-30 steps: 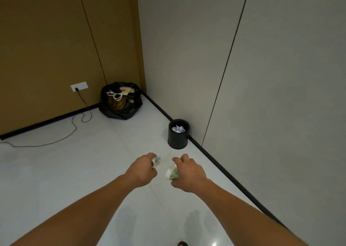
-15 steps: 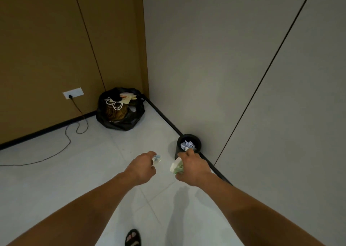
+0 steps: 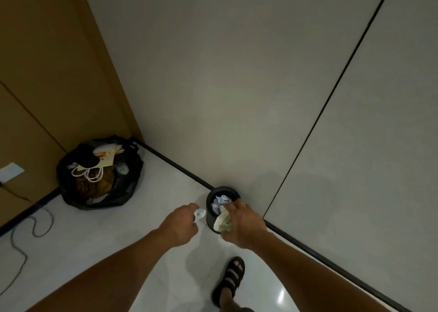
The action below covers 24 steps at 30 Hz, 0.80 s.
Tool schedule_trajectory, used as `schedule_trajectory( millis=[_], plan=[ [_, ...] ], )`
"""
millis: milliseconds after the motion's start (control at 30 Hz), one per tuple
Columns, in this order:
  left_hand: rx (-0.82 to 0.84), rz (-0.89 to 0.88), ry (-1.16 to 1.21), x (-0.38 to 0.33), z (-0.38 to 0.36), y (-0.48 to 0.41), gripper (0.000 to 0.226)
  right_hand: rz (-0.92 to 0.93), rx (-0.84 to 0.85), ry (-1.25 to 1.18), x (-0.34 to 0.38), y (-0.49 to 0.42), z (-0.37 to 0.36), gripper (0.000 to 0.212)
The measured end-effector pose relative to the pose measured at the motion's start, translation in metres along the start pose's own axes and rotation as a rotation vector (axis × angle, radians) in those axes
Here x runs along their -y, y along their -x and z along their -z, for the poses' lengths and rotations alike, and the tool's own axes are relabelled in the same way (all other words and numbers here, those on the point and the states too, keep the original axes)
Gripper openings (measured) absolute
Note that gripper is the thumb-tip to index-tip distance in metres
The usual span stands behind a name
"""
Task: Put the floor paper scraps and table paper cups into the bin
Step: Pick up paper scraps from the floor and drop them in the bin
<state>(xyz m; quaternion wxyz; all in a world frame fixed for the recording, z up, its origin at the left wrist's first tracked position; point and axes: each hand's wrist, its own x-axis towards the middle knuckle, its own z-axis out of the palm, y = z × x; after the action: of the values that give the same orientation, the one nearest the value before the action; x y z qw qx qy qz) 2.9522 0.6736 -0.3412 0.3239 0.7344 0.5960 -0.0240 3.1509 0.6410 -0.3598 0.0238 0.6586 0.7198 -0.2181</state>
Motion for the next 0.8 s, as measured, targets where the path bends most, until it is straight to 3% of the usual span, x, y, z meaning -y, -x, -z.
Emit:
schedule_trajectory(
  millis=[433,800],
  plan=[
    [0.301,-0.018,-0.091,0.0,0.006,-0.267,0.048,-0.305,0.159,-0.268,-0.099,-0.199,-0.032,0.076],
    [0.553,-0.119,-0.167,0.075,-0.146,-0.482,0.045,-0.613,0.086,-0.419,-0.153,-0.347,-0.22,0.081]
  ],
)
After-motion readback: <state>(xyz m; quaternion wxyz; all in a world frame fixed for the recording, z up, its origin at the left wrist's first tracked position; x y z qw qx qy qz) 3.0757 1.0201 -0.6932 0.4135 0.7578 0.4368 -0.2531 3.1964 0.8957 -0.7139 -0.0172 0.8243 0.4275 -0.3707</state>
